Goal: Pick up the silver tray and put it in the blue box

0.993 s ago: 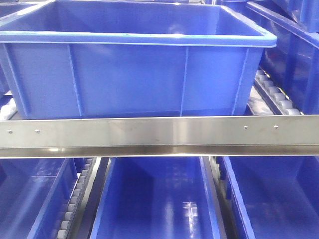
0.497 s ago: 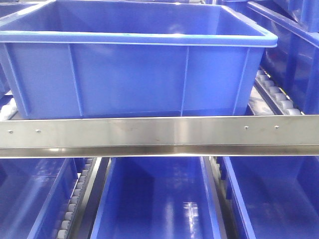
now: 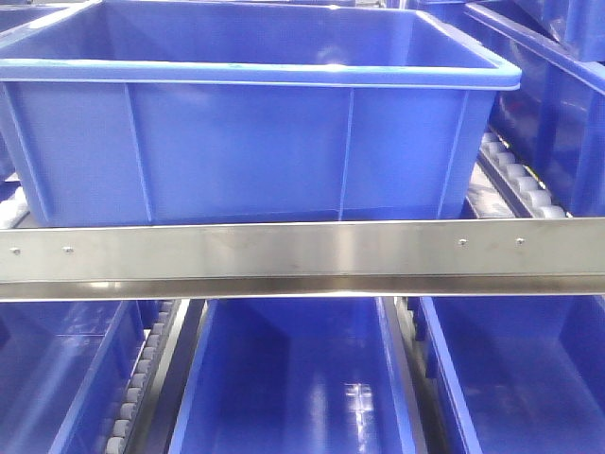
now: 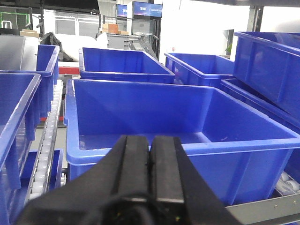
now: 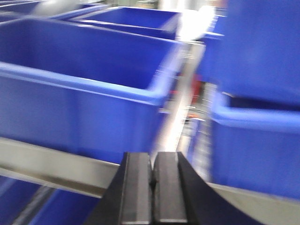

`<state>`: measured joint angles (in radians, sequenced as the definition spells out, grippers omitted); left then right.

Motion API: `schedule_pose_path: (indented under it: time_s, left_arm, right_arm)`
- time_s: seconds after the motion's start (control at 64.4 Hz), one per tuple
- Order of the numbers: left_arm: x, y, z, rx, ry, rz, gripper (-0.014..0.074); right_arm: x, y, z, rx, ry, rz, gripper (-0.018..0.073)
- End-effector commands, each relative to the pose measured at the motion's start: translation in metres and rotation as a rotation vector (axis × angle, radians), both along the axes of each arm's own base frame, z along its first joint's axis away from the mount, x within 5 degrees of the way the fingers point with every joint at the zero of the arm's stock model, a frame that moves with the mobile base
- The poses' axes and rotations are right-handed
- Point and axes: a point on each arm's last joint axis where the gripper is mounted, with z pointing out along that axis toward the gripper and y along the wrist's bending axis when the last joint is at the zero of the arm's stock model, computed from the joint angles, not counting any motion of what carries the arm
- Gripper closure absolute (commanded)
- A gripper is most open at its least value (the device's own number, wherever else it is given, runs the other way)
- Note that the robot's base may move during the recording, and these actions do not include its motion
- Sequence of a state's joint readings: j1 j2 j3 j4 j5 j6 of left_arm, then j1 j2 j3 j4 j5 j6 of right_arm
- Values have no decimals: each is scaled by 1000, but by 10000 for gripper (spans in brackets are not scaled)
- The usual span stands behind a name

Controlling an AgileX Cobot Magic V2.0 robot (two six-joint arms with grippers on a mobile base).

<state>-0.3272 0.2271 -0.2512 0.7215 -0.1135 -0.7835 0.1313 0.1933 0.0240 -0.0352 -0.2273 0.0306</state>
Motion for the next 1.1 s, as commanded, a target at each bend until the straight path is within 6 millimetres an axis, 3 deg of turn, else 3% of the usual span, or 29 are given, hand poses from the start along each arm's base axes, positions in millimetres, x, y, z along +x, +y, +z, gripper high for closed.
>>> schedule_pose_path:
  time_s: [0.0,0.248,1.086]
  left_arm:
    - [-3,-3,13,-25,-67,-42,700]
    - [-3,-3,13,-25,-67,-42,700]
    - [-4,-3,13,-26,-73,-49,700]
  right_arm:
    - [-6,-5,9,19,-133,-64,510]
    - [-18,-9,2,14,-119,-118,510]
    - [-19,-9,4,15,-136,-118,510]
